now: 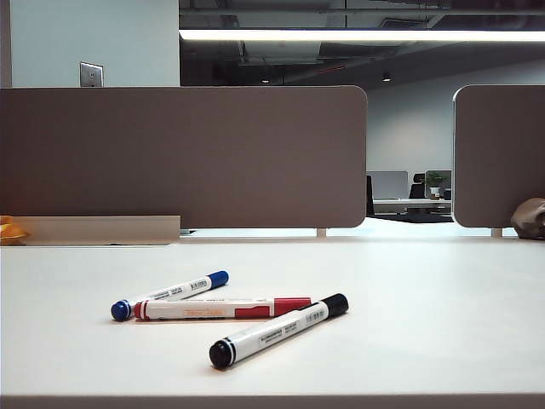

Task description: Pick up the markers one by one and line them up horizontally in a straight line on the table.

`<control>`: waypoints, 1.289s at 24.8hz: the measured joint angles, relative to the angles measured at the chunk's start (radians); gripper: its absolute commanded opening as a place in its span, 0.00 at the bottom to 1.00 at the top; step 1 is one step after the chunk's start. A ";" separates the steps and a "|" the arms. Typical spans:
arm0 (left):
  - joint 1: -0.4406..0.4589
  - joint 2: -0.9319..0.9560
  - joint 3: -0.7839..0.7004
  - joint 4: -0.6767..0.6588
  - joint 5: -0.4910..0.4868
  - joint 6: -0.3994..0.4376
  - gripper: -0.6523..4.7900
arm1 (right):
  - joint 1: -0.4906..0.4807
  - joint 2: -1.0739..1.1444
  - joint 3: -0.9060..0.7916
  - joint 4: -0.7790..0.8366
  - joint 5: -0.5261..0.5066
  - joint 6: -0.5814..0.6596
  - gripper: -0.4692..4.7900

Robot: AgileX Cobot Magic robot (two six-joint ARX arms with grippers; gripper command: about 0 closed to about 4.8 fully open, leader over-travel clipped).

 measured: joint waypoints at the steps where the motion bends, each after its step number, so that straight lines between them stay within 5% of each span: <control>1: 0.000 0.000 0.010 0.023 0.034 -0.006 0.11 | 0.000 0.000 0.000 0.033 0.000 0.058 0.09; 3: 0.000 0.002 0.055 0.061 0.141 -0.072 0.11 | 0.000 -0.001 0.009 0.058 -0.014 0.238 0.09; 6: 0.000 0.001 0.193 0.026 0.246 -0.276 0.11 | 0.000 0.000 0.054 0.059 -0.135 0.484 0.09; 10: 0.000 0.001 0.434 -0.198 0.294 -0.330 0.11 | -0.005 0.000 0.103 0.088 -0.232 0.511 0.08; 12: 0.000 0.001 0.545 -0.349 0.294 -0.307 0.11 | -0.005 0.001 0.178 0.055 -0.254 0.422 0.08; 17: 0.000 0.054 0.774 -0.723 0.294 -0.118 0.11 | -0.005 0.040 0.433 -0.378 -0.346 -0.019 0.08; 19: 0.000 0.182 0.872 -0.968 0.274 0.044 0.11 | -0.005 0.134 0.545 -0.617 -0.349 -0.242 0.08; 22: 0.000 0.380 0.946 -1.196 0.153 0.225 0.11 | -0.005 0.296 0.643 -0.765 -0.351 -0.410 0.08; 28: -0.005 0.800 1.053 -1.258 0.100 0.417 0.11 | 0.031 0.832 1.012 -1.088 -0.351 -0.632 0.08; 32: -0.092 0.992 1.060 -1.263 0.082 0.524 0.11 | 0.234 1.151 1.203 -1.217 -0.296 -0.669 0.11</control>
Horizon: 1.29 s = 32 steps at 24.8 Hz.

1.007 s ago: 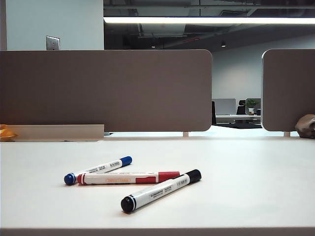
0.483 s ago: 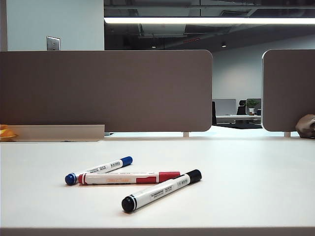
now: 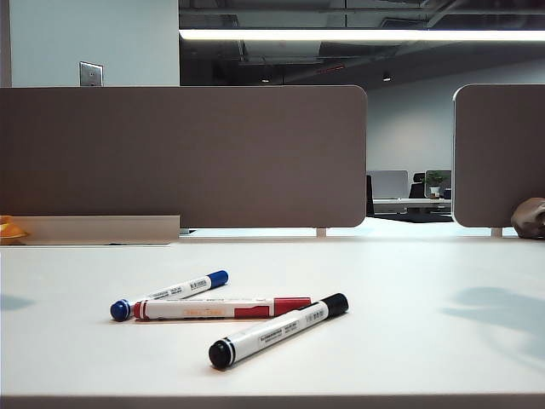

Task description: Pick up the markers one by one and line them up horizontally in a straight line on the table.

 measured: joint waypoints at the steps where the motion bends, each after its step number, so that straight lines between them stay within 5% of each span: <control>1: -0.030 0.026 0.000 0.002 -0.001 0.011 0.11 | 0.047 0.043 0.013 0.004 0.037 -0.002 0.19; 3: -0.138 0.099 0.000 0.007 -0.066 0.031 0.12 | 0.172 0.169 0.020 0.000 0.161 -0.020 0.24; 7: -0.255 0.158 0.000 0.025 -0.172 0.041 0.12 | 0.265 0.305 0.020 0.014 0.259 -0.040 0.30; 10: -0.267 0.194 -0.001 0.044 -0.227 0.042 0.12 | 0.304 0.368 0.020 0.015 0.283 -0.041 0.30; 13: -0.268 0.230 -0.002 0.042 -0.233 0.043 0.12 | 0.319 0.397 0.020 0.008 0.321 -0.037 0.44; 21: -0.283 0.241 -0.090 0.051 -0.183 0.060 0.17 | 0.322 0.412 0.021 0.011 0.353 -0.025 0.44; 28: -0.369 0.241 -0.111 0.027 -0.110 0.059 0.17 | 0.355 0.460 0.021 -0.063 0.367 -0.271 0.43; 32: -0.420 0.242 -0.118 0.035 -0.153 0.060 0.15 | 0.413 0.479 0.021 -0.063 0.369 -0.388 0.31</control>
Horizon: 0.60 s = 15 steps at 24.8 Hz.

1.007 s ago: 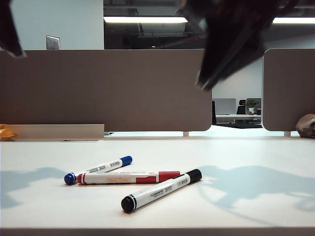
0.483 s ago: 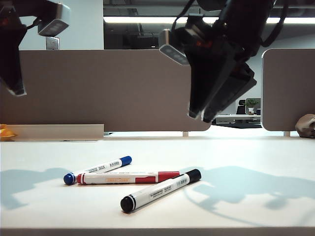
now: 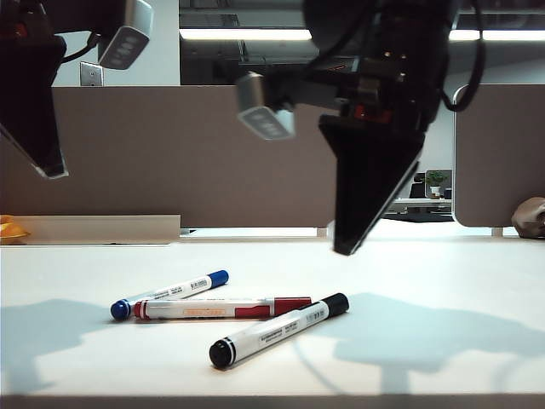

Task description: Pick up the markers one by one and line them up horizontally in a straight line on the table.

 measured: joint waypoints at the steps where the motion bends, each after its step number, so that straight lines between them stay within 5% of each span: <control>1: -0.001 0.000 0.000 0.001 -0.026 0.001 0.14 | 0.014 0.001 0.000 0.000 0.003 -0.026 0.28; 8: 0.058 -0.011 0.005 0.004 -0.220 0.001 0.11 | 0.064 0.012 0.001 -0.007 0.130 -0.244 0.28; 12: 0.171 -0.062 0.032 0.010 -0.199 -0.006 0.11 | 0.064 0.014 0.001 -0.008 0.141 -0.356 0.28; 15: 0.269 -0.134 0.037 0.011 -0.094 -0.010 0.11 | 0.065 0.021 0.001 0.002 0.143 -0.445 0.29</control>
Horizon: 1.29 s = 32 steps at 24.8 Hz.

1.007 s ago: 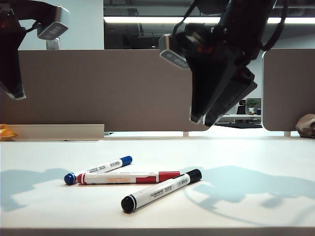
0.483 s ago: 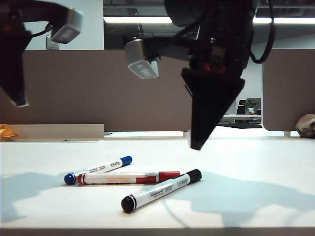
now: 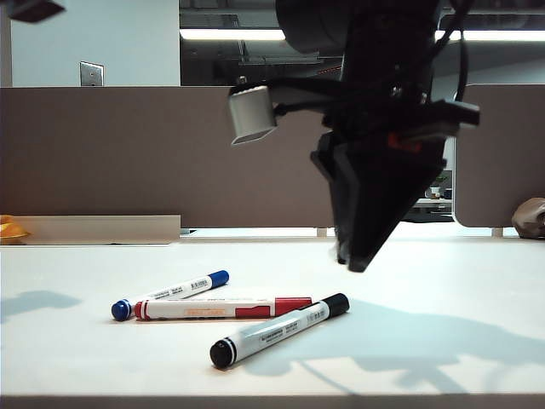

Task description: Pick up the markers one by one and line them up horizontally in a straight line on the table.

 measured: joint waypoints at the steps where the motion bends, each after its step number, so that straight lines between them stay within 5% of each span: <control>1: 0.012 -0.012 0.000 0.001 0.006 -0.006 0.11 | 0.002 0.009 0.005 0.002 0.000 -0.011 0.29; 7: 0.022 -0.040 0.000 -0.001 0.012 -0.011 0.11 | 0.075 0.117 0.051 0.009 -0.002 -0.096 0.30; 10: 0.022 -0.040 -0.001 -0.001 0.012 -0.011 0.11 | 0.077 0.142 0.095 0.023 -0.003 -0.102 0.43; 15: 0.022 -0.040 -0.001 0.003 0.012 -0.011 0.11 | 0.075 0.172 0.193 0.009 -0.005 -0.106 0.50; 32: 0.022 -0.040 -0.001 0.013 0.012 -0.011 0.11 | 0.083 0.258 0.190 -0.014 -0.005 -0.106 0.49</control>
